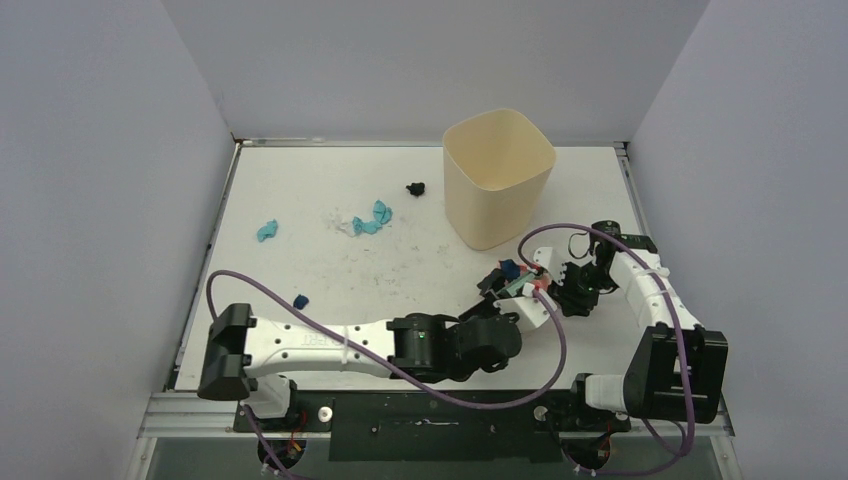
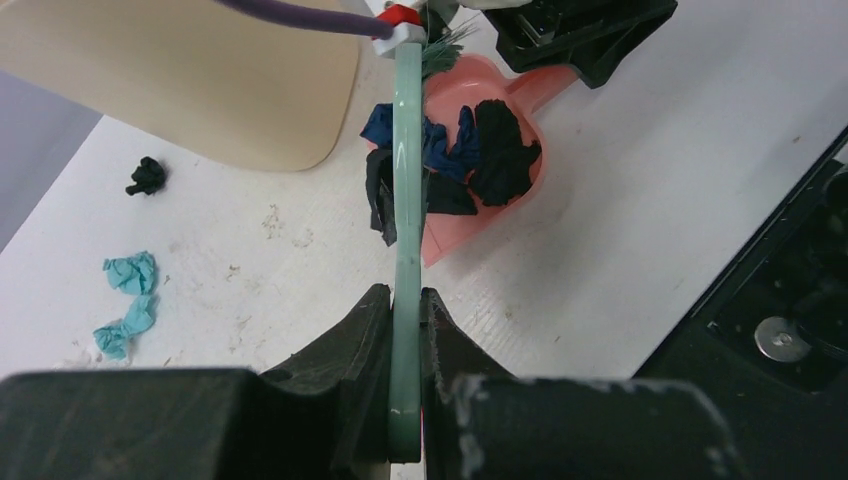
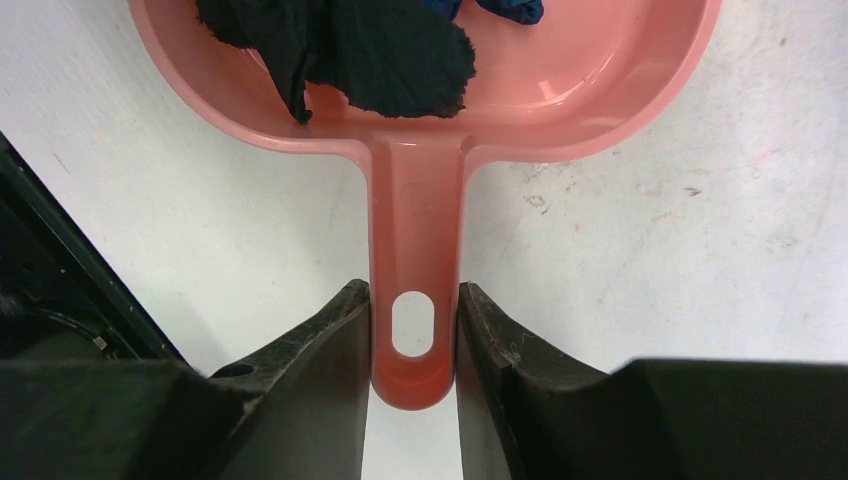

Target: Sweep away the paper scraps from the table

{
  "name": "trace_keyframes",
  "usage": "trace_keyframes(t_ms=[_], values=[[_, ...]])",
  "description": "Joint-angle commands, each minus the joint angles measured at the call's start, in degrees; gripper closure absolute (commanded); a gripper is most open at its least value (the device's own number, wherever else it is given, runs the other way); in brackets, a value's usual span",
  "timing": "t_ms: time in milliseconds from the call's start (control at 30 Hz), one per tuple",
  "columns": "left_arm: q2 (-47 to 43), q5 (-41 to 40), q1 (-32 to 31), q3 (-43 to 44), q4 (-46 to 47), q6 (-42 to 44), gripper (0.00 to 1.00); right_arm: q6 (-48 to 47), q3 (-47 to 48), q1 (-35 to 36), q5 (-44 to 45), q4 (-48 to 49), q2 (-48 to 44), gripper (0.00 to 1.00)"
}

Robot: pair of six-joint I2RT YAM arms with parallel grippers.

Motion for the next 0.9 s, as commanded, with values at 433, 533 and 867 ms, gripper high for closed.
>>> trace_keyframes(t_ms=[433, 533, 867], values=[[-37.59, -21.63, -0.42, -16.54, -1.68, -9.84, 1.00, -2.72, 8.13, 0.19, -13.39, -10.91, -9.49, 0.95], [-41.20, -22.73, 0.69, -19.35, -4.92, -13.22, 1.00, -2.31, 11.61, 0.56, -14.21, -14.01, -10.13, 0.95], [-45.64, -19.00, 4.47, -25.50, -12.99, -23.06, 1.00, 5.67, 30.95, 2.19, -15.61, -18.73, -6.49, 0.95]])
